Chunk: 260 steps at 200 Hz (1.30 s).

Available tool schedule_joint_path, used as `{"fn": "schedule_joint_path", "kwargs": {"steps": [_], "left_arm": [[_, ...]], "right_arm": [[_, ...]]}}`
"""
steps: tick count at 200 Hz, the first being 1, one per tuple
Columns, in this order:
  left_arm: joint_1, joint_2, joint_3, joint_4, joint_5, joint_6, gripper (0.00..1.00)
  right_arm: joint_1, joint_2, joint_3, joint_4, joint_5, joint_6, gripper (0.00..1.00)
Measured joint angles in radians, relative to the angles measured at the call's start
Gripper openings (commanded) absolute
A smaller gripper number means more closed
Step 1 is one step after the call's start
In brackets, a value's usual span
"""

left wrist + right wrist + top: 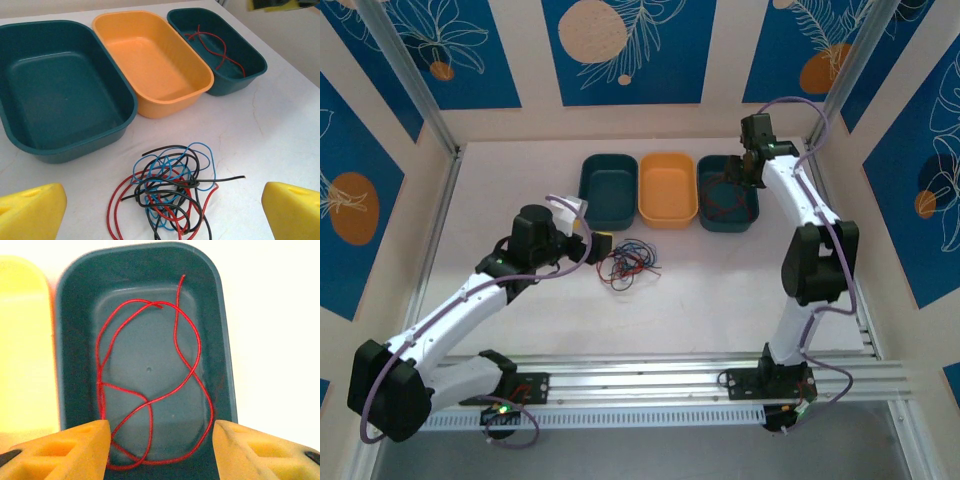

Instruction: Untangle the cables

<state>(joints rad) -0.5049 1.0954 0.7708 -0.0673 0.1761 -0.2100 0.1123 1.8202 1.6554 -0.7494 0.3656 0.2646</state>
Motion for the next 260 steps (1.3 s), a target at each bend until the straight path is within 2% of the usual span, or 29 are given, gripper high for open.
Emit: {"fn": "schedule_joint_path", "kwargs": {"steps": [41,69,115,148,178,207,260], "left_arm": [[0.0,0.044,0.008,-0.006,-0.069,-0.075,1.0],[0.0,0.104,0.014,-0.026,-0.094,-0.144,1.0],[0.0,0.159,0.01,-0.05,-0.107,-0.266,1.0],[0.001,0.159,-0.021,-0.051,-0.142,-0.364,1.0],[0.019,0.159,-0.061,-0.048,-0.156,-0.441,1.0],[0.045,0.167,-0.087,-0.045,-0.156,-0.489,1.0],[0.055,0.167,-0.097,-0.04,-0.155,-0.518,1.0]], "right_arm": [[0.095,-0.18,-0.16,0.024,-0.093,0.074,0.51],[0.237,-0.229,-0.26,0.045,-0.168,0.145,0.48],[0.477,-0.235,-0.385,0.066,-0.217,0.247,0.44],[0.606,-0.265,-0.476,0.117,-0.22,0.233,0.44],[0.716,-0.268,-0.5,0.134,-0.185,0.159,0.44],[0.764,-0.253,-0.5,0.136,-0.139,0.098,0.45],[0.752,-0.175,-0.499,0.15,-0.083,0.031,0.44]]}}
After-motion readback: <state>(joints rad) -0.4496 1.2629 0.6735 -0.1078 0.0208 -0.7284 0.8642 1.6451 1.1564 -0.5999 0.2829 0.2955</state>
